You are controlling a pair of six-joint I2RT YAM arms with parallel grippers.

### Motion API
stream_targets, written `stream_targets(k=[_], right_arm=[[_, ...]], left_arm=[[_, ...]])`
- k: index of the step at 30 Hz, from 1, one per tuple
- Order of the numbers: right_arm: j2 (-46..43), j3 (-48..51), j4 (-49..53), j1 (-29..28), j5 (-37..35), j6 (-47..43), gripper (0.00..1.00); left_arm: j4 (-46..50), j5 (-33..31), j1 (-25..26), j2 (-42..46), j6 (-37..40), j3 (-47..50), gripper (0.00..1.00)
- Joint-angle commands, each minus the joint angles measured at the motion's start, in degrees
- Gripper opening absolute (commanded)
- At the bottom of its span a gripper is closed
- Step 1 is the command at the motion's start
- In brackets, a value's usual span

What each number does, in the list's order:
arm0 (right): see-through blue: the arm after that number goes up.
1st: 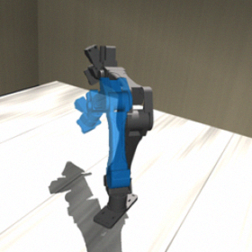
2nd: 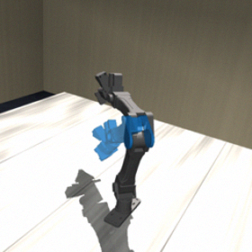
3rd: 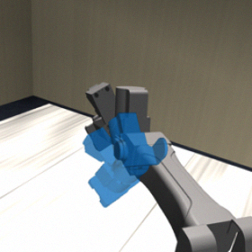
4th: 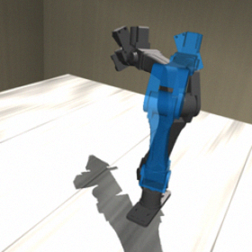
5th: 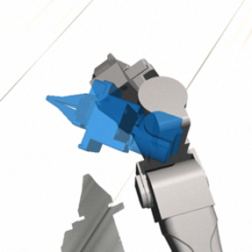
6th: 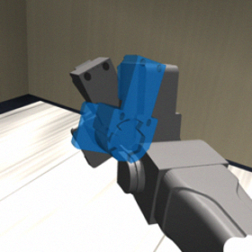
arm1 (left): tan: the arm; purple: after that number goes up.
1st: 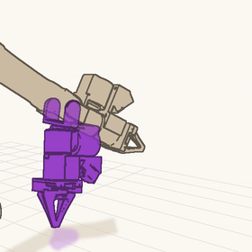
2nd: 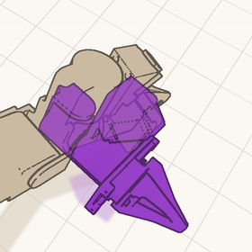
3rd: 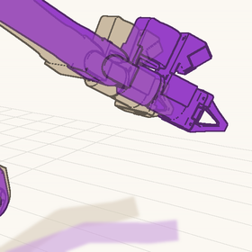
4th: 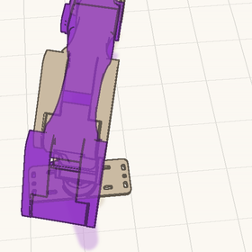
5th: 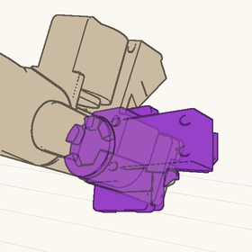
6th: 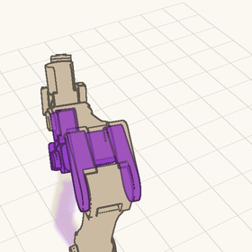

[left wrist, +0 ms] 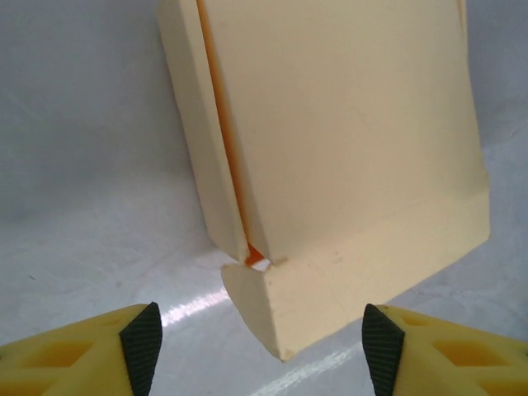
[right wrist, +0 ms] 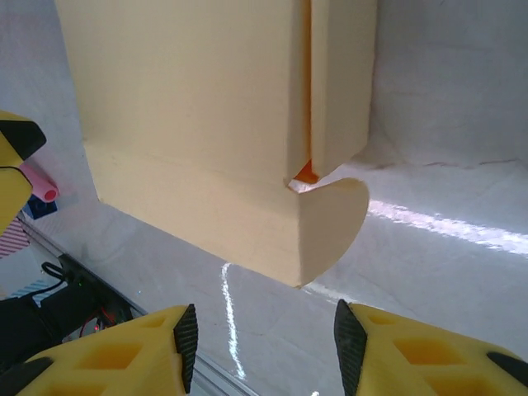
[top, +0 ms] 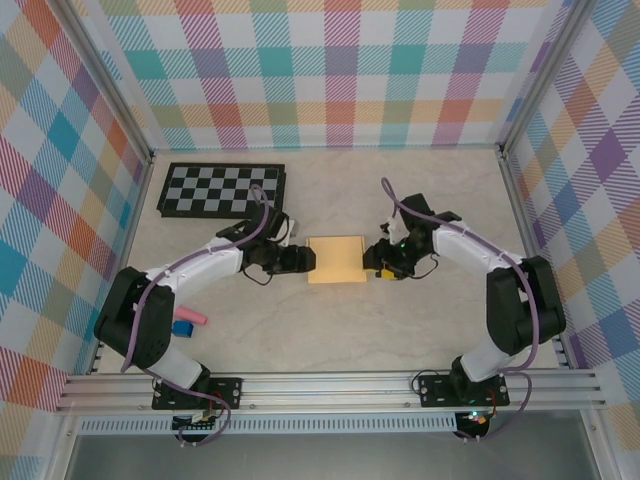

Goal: Fold the paper box

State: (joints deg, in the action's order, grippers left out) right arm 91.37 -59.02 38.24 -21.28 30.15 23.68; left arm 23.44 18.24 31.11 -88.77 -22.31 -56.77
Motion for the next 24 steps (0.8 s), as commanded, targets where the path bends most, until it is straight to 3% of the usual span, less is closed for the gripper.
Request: stream_targets(k=[1,8,24], right_arm=[[1.54,0.78,-3.39,-1.13,3.01,2.57,0.5],[5.13,-0.33,-5.51,-1.22,0.87,1.24,0.52],[7.69,-0.21,-10.84,-1.58,3.75,2.86,0.43]], left_arm=[[0.5,0.13,1.2,-1.1,-1.78,0.19,0.64],[-3.19,-1.98,2.54,-6.46,-3.01,-1.02,0.63],[-6.81,2.88,2.64,-9.26,-3.68,-3.4,0.57]])
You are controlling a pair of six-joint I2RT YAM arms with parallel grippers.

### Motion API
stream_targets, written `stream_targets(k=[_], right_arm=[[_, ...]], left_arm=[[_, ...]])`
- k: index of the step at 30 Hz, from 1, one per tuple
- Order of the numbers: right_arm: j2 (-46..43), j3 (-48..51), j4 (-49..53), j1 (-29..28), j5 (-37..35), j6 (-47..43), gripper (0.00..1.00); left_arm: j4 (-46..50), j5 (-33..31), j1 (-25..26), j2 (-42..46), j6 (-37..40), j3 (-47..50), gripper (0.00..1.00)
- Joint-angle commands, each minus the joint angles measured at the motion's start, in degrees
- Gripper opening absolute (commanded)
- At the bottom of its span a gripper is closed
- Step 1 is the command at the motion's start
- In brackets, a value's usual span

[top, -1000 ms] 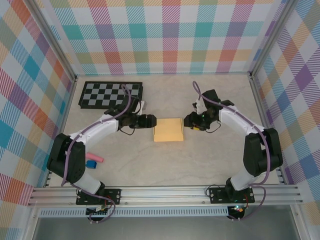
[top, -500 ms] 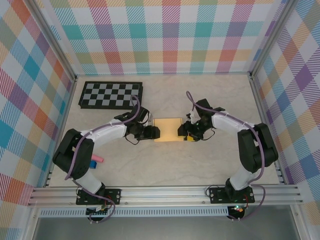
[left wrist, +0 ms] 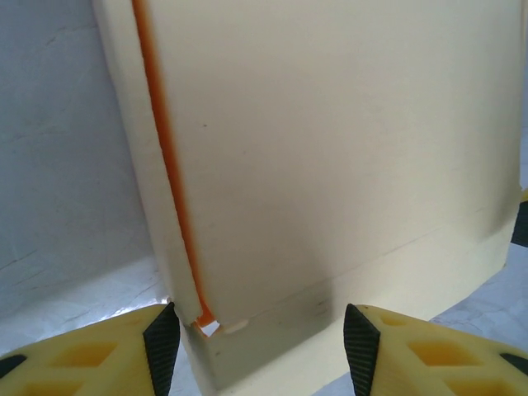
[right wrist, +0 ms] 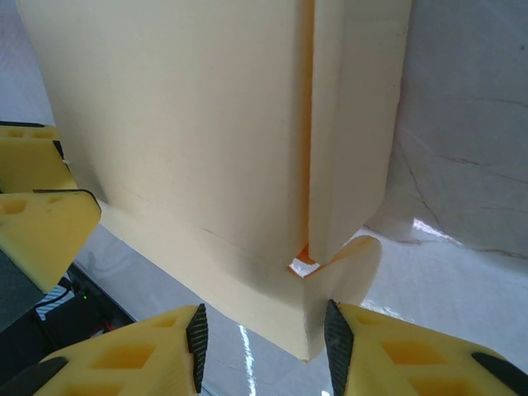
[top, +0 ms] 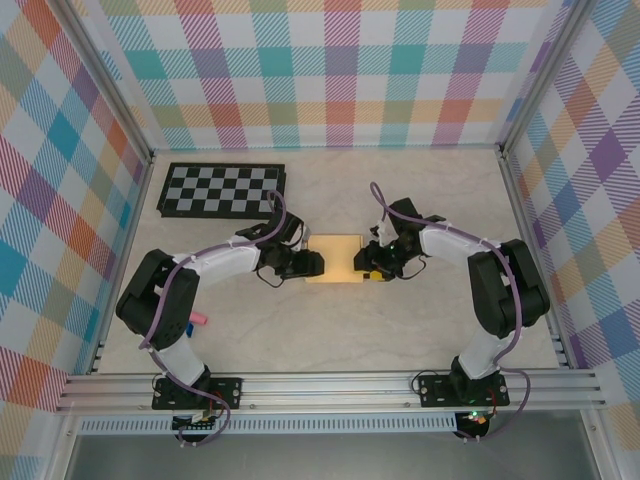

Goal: Fold the paper box

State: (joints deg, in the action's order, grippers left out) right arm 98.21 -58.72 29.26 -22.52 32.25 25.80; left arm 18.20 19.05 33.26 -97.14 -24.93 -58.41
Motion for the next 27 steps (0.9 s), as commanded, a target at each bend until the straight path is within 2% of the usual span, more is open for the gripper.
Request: stream_targets(k=[1,4,11,19,27], right_arm=[[1.04,-0.59,-2.05,-0.34,1.68,0.63,0.43],[1.89,-0.78,-2.77,-0.37,2.14,0.7,0.42],[2.25,-0.96,-3.68,-0.37,1.13,0.84,0.41],[2.34,0.85,-6.62,-0.37,-2.45,-2.15,0.34],[3.91,3.17,-11.74,-0.34,-1.13,-3.04,0.24]], left_arm=[[-1.76,2.19,0.49,-1.01,-1.15,-1.79,0.57],[-1.78,2.64,0.49,-1.51,-1.48,-2.14,0.53],[0.44,0.5,0.49,-1.49,-0.22,-2.65,0.54],[3.11,-4.81,0.49,-3.39,5.2,-3.84,0.55],[1.67,-7.93,0.49,-3.47,7.98,-2.18,0.54]])
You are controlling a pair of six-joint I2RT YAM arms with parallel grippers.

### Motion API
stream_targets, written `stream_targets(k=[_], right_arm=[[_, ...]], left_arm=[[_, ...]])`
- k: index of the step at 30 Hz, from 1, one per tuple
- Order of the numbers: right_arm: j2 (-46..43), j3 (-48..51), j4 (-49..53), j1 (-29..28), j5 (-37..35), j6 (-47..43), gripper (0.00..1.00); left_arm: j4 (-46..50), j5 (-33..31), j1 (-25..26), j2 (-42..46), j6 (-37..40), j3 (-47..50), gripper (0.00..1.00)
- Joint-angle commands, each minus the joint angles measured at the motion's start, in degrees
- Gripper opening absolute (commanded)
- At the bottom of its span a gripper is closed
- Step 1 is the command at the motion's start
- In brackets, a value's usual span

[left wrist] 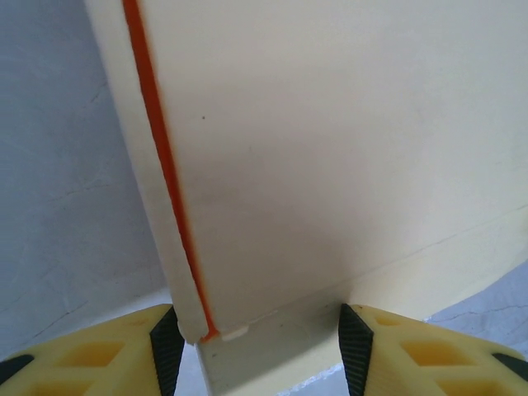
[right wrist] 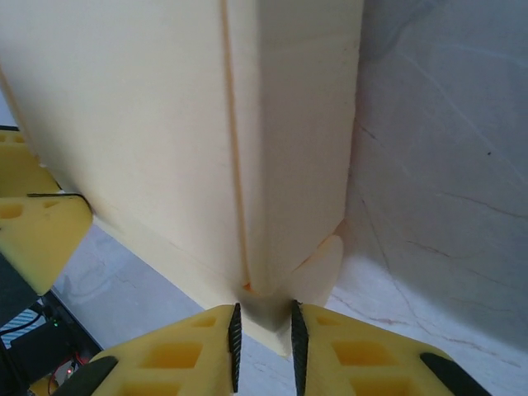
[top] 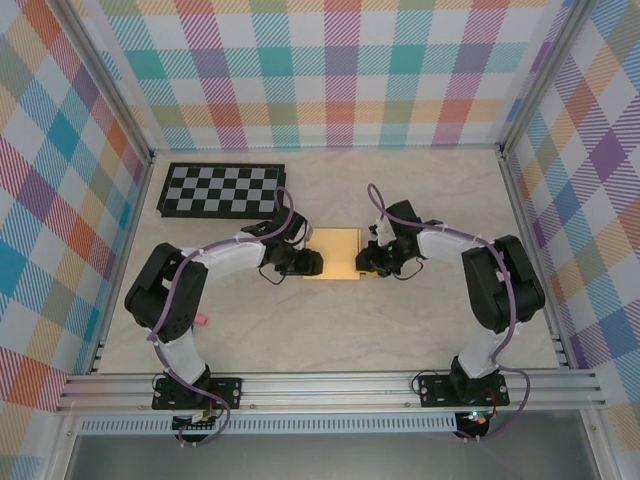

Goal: Fold the paper box

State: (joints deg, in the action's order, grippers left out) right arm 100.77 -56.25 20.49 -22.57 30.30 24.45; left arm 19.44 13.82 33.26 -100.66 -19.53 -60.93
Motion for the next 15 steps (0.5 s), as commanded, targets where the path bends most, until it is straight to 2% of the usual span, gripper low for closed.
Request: stream_targets(k=[1,9,15], right_arm=[[1.49,0.94,-3.44,-0.33,0.51,-1.84,0.24],[1.56,1.06,-4.73,-0.28,0.76,-3.44,0.24],[-2.01,-0.49,-2.11,-0.34,-0.07,-2.84,0.36]], left_arm=[[-0.04,-3.6,0.49,0.47,3.11,0.9,0.54],[-2.95,-4.91,0.49,1.56,5.76,1.87,0.55],[-0.46,-6.31,-0.1,4.46,6.7,0.67,0.6]])
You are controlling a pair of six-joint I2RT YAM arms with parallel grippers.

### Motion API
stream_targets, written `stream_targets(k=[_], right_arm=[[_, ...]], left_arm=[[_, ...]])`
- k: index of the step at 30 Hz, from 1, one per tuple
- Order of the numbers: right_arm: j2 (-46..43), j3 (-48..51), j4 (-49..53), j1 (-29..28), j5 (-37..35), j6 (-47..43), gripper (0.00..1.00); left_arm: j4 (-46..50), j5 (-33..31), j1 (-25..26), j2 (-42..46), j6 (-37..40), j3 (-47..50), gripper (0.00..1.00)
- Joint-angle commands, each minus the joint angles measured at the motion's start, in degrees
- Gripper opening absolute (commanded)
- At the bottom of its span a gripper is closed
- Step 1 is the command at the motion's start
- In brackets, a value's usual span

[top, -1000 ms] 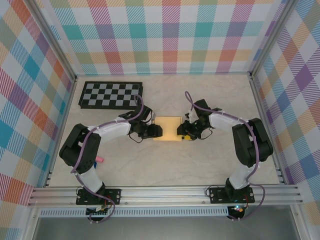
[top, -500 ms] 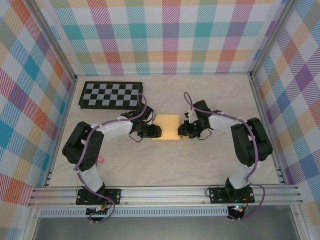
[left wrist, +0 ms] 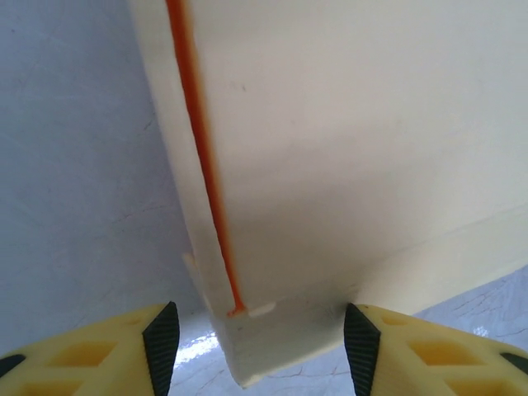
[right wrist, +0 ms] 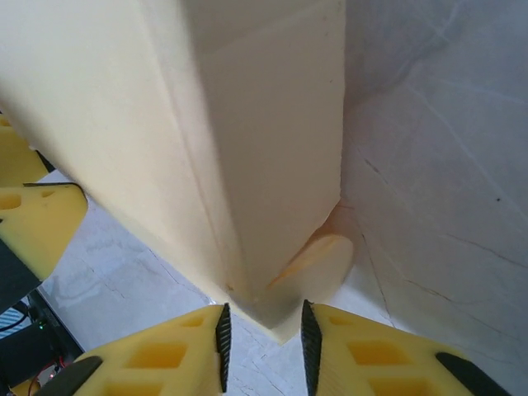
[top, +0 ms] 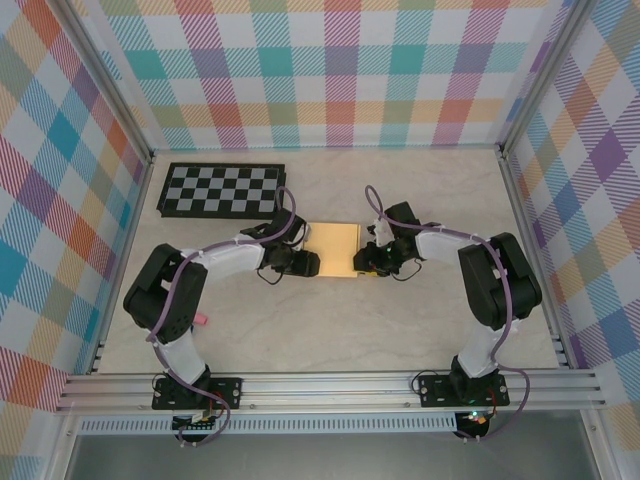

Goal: Fold the paper box

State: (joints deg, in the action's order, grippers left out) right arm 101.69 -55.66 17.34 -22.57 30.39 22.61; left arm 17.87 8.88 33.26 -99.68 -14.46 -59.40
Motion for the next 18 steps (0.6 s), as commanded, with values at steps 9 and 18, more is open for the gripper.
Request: stream_targets(k=[9,18], right_arm=[[-5.73,-3.31,5.97,-0.2,-4.39,3.44,0.49],[-5.45,-5.4,6.54,-0.2,-3.24,6.27,0.44]], left_arm=[[4.57,-0.64,-4.26,8.21,2.24,-1.68,0.58],[-1.46,8.34,-6.65,5.19,-0.97,-0.17,0.36]])
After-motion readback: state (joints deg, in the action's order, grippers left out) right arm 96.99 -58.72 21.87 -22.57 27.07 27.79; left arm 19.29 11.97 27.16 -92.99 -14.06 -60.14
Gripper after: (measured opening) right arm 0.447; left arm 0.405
